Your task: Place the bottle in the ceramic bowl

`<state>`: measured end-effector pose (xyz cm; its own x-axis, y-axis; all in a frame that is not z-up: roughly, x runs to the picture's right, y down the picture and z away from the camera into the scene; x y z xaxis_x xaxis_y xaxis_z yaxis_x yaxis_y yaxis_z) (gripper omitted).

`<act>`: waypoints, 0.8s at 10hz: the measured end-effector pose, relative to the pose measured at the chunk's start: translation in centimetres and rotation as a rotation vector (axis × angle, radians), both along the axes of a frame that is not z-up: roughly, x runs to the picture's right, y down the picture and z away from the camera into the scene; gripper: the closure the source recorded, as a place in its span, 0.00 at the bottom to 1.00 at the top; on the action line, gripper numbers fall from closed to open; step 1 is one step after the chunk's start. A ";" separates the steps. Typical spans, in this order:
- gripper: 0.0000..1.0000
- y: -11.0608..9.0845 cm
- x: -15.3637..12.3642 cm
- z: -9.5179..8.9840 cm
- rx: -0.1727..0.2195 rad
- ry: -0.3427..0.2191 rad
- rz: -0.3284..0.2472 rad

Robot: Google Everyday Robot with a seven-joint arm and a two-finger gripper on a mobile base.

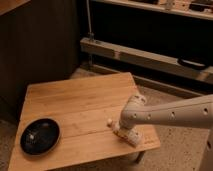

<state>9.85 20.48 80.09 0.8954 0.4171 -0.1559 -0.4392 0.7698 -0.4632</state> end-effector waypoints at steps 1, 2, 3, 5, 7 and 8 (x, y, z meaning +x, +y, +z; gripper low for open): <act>0.35 0.1 -0.2 0.3 -0.007 -0.009 0.002; 0.35 0.3 -0.4 0.5 -0.012 -0.015 0.002; 0.35 0.4 -0.6 0.6 -0.015 -0.018 0.002; 0.36 0.7 -1.0 0.8 -0.024 -0.013 0.006; 0.52 0.9 -1.0 1.1 -0.045 0.012 0.002; 0.60 1.0 -1.2 1.2 -0.057 0.019 -0.001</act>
<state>8.67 21.48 81.32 0.8926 0.4058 -0.1963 -0.4473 0.7429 -0.4981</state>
